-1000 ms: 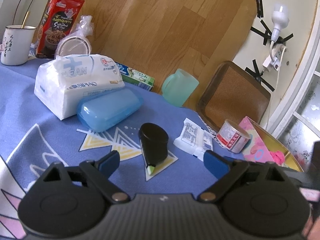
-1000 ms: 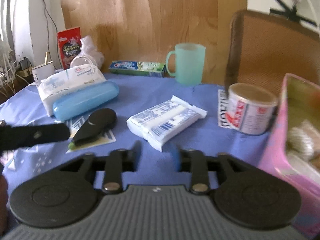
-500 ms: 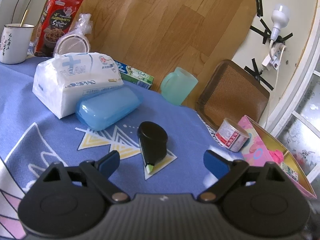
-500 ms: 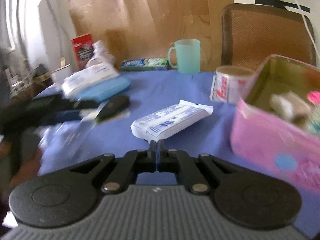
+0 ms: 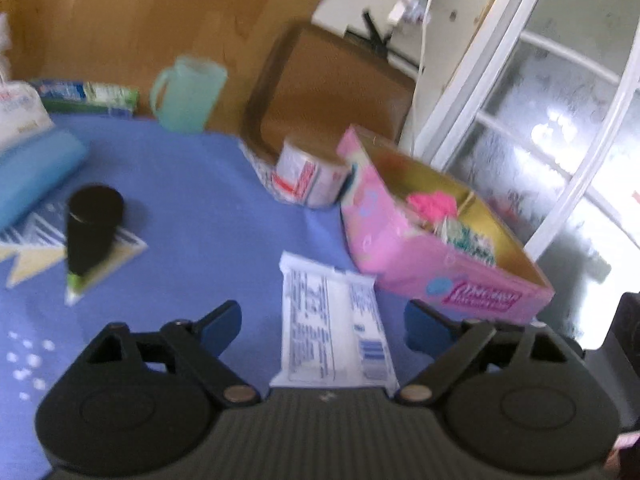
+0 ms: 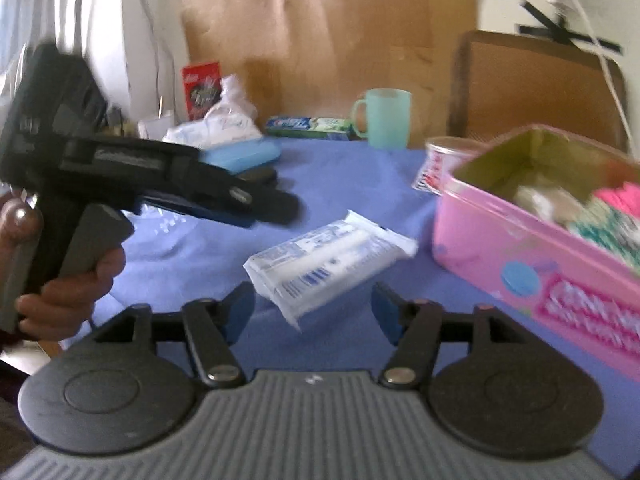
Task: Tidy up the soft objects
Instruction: 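Grasp the white wrapped packet with the left gripper and lift it, then carry the white packet into the pink tin and open the left gripper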
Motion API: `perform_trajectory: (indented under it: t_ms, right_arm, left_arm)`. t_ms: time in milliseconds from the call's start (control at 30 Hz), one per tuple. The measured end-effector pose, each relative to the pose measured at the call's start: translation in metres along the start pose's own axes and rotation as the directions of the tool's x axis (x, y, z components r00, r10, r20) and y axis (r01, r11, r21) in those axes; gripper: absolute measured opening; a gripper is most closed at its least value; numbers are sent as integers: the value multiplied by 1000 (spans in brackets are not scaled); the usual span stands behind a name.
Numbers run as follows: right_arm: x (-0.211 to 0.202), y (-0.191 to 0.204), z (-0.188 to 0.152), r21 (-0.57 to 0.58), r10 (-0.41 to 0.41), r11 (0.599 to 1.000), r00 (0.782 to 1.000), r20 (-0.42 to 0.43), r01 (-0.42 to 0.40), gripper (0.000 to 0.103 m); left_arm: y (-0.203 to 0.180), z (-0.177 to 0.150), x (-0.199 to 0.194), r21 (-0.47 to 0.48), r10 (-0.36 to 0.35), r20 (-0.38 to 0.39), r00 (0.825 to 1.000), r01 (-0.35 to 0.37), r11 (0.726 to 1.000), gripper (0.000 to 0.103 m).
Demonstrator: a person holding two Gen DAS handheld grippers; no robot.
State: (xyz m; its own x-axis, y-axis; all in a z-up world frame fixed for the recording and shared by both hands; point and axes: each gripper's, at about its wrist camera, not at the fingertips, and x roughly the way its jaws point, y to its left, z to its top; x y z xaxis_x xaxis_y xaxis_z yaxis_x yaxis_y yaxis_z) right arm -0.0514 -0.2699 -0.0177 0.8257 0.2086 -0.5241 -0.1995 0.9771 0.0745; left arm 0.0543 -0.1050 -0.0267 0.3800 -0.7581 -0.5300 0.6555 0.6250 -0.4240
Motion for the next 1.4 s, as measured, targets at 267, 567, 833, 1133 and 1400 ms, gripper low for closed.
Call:
perform_trajectory:
  t_ms: [267,567,833,1133,1400]
  right_arm:
    - [14,15,8,-52,-30,998,997,68,34,37]
    - [-33,1,23,-86,-179,973,935,306,215,22]
    - [-54,-30,-17,28,-144,990,969,201,141,51]
    - [-61,-51,-42,177,-268,954,952,147,241,57]
    - [-42,-54,-54,136,-211,970,975,71,200,59]
  left_arm:
    - [-11,6,-12,-14,-13,14,1000,13,1000,67]
    - [-101,51,-2,233,-153,80,985,131,964,66]
    - [-63,59,8,47,-96,42,994,94,994,73]
    - [-72,41,47,51,-115,-103,988,121,991,82]
    - [-82,4,73,66,-108,-238,965,127,990,73]
